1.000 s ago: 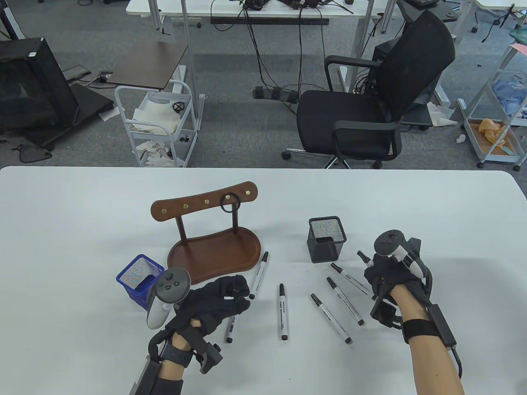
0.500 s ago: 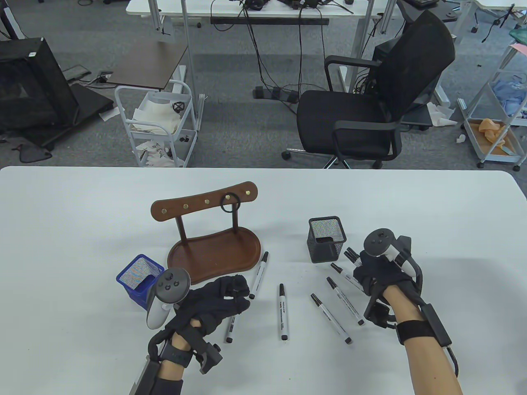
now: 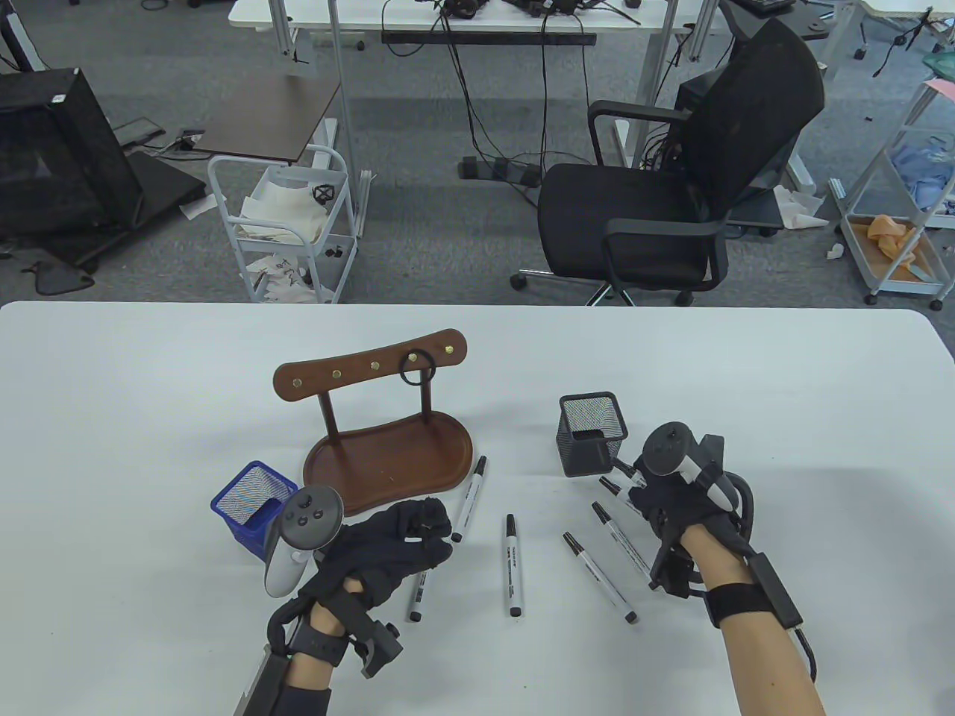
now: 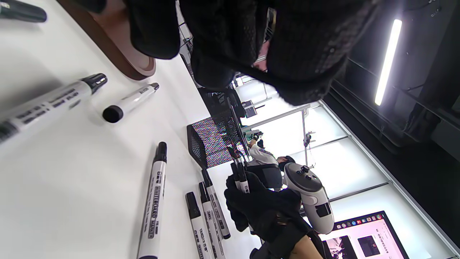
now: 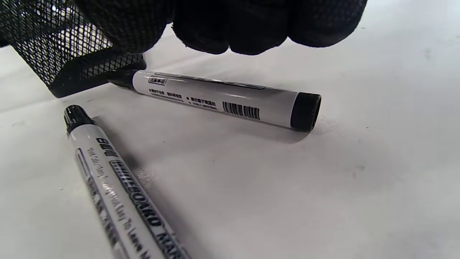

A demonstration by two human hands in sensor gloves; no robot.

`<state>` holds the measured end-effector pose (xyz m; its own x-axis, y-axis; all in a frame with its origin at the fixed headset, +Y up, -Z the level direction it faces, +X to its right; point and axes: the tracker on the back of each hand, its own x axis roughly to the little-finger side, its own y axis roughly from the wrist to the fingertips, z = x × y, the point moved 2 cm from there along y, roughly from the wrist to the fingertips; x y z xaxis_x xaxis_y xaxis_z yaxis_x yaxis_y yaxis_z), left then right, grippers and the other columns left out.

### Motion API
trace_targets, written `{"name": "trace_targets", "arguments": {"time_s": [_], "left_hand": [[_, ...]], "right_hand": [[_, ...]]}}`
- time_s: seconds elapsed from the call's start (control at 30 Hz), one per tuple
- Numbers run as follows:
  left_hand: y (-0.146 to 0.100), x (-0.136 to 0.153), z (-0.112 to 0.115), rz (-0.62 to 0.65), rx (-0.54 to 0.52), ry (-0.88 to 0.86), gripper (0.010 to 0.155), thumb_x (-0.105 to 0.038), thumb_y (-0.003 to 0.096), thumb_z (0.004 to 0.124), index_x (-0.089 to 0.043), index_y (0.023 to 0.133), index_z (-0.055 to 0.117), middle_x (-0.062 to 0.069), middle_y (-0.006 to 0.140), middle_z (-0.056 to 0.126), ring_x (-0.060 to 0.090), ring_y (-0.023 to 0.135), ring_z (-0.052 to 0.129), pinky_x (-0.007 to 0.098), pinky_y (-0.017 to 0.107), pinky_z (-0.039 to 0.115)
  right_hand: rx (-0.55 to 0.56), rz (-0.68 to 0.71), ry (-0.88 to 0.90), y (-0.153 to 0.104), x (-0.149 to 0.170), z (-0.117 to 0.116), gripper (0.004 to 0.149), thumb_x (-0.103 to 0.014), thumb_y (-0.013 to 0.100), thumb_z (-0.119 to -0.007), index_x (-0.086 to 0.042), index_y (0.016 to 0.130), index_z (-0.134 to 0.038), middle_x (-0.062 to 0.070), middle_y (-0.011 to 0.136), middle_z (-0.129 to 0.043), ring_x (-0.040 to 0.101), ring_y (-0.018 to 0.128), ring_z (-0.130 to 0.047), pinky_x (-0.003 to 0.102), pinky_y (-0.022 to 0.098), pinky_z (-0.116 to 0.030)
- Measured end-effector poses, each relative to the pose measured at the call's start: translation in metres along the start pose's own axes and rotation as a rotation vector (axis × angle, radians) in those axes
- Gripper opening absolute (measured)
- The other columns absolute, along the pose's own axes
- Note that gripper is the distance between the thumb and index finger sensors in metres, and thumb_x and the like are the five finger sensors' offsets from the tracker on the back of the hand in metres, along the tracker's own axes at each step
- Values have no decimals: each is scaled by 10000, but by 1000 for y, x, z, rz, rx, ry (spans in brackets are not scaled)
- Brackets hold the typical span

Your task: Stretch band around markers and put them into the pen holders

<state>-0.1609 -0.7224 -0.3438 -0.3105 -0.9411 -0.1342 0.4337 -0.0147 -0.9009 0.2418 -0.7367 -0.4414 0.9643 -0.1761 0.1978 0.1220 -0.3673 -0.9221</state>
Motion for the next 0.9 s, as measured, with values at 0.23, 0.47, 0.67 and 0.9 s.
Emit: {"name": "trace_targets", "arguments": {"time_s": [0.23, 0.47, 0.67, 0.9], "left_hand": [[0, 0, 0, 0, 1, 2, 682, -375, 512, 926, -72, 1060, 655, 175, 1040, 838, 521, 1030, 643, 777, 725, 426], [0, 0, -1, 0, 0, 0, 681, -374, 513, 925, -73, 1060, 656, 173, 1041, 838, 519, 1030, 645, 778, 725, 425], [0, 0, -1, 0, -2, 0, 682, -373, 512, 925, -72, 1061, 654, 174, 1039, 839, 521, 1029, 645, 778, 724, 425], [0, 0, -1, 0, -2, 1, 678, -373, 512, 925, -72, 1059, 658, 175, 1039, 839, 522, 1028, 645, 778, 724, 425]], "right_hand": [[4, -19, -51, 3, 1, -5, 504, -432, 491, -754, -408, 943, -534, -40, 779, -815, 215, 582, -867, 506, 584, -739], [-69, -24, -44, 6, 0, -14, 520, -420, 490, -745, -353, 965, -543, 7, 861, -752, 260, 655, -825, 544, 633, -678], [-83, -29, -56, 8, -3, -19, 511, -415, 489, -753, -330, 960, -574, 16, 879, -734, 269, 669, -817, 550, 643, -664], [-83, -37, -92, 8, -6, -24, 541, -401, 495, -769, -327, 977, -535, 20, 879, -713, 271, 671, -809, 552, 648, -656]]}}
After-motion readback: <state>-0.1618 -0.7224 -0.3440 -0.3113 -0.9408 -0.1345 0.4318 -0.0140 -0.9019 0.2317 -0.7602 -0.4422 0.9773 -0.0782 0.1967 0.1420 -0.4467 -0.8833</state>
